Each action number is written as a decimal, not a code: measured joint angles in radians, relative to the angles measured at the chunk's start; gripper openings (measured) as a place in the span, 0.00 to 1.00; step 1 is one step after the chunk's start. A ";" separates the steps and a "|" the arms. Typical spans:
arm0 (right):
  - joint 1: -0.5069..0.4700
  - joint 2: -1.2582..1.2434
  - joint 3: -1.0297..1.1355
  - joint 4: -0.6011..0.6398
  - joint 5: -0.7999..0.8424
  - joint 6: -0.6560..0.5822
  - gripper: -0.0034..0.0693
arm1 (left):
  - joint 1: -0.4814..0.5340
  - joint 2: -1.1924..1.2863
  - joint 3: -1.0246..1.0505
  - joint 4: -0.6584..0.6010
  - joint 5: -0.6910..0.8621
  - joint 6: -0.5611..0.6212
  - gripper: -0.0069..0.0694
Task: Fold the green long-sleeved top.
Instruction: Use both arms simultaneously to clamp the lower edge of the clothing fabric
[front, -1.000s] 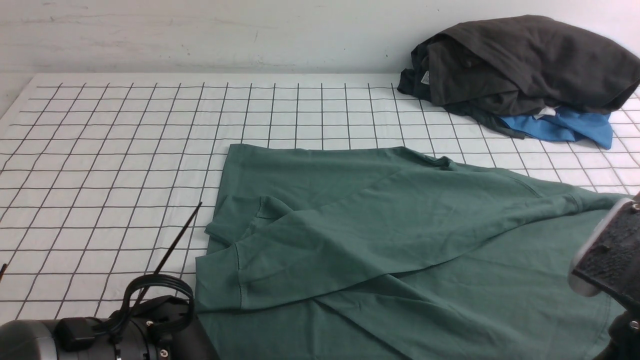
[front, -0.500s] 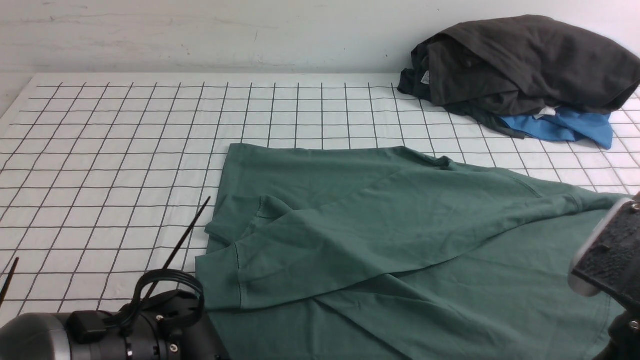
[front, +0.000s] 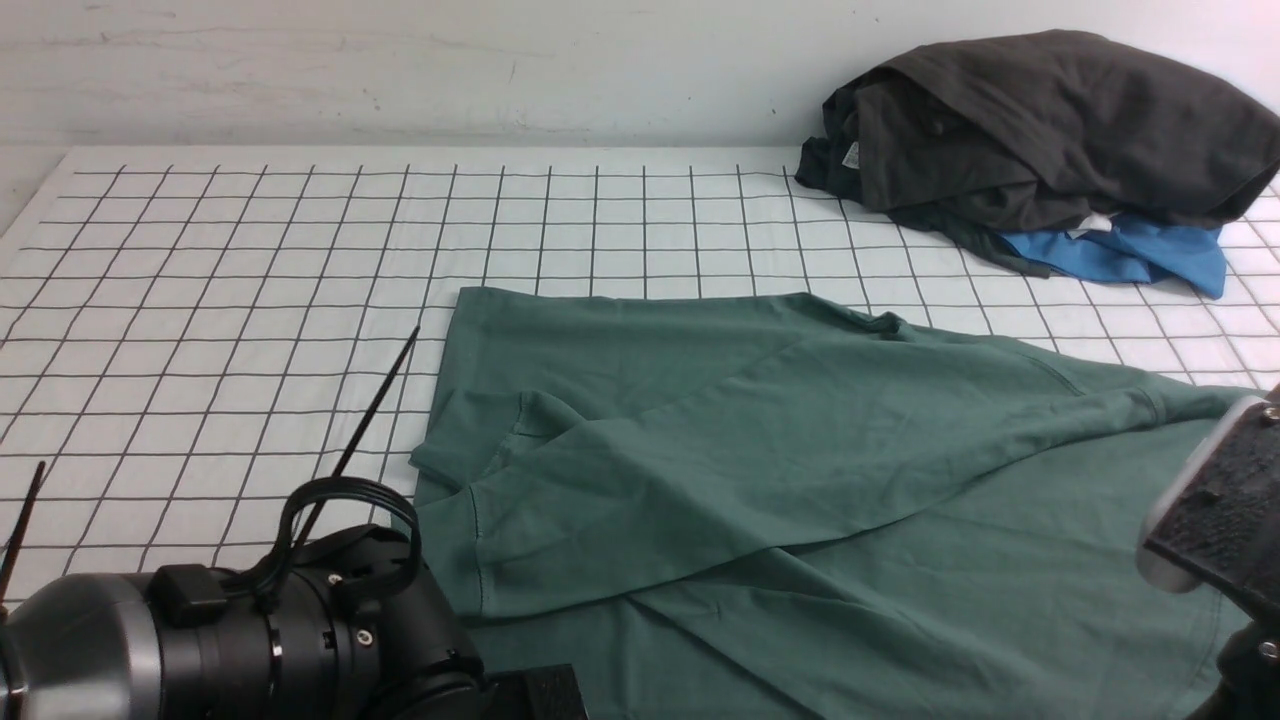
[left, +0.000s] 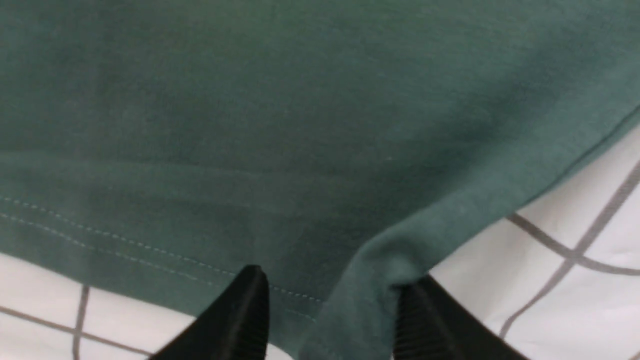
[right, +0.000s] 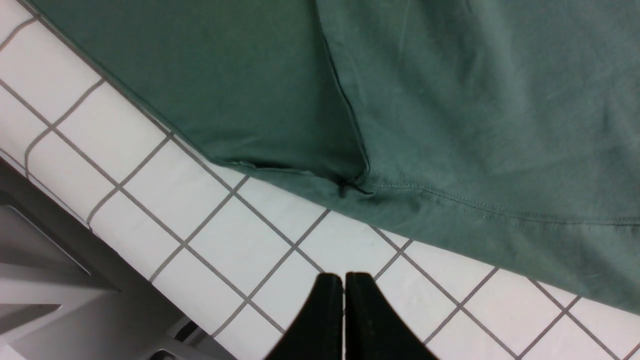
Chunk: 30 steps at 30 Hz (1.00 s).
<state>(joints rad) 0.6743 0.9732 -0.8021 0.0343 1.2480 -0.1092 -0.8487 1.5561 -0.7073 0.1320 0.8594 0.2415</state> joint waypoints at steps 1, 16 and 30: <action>0.000 0.000 0.000 0.000 0.000 0.000 0.05 | 0.000 0.000 0.000 0.000 0.000 0.000 0.47; 0.000 0.000 0.000 -0.012 0.000 -0.015 0.05 | 0.005 -0.002 0.000 -0.093 0.026 0.052 0.09; 0.000 0.003 0.000 0.022 0.000 -0.175 0.70 | 0.108 -0.254 0.011 -0.109 0.309 0.108 0.09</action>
<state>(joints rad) 0.6743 0.9758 -0.8021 0.0562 1.2480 -0.2844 -0.7403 1.3018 -0.6962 0.0230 1.1688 0.3497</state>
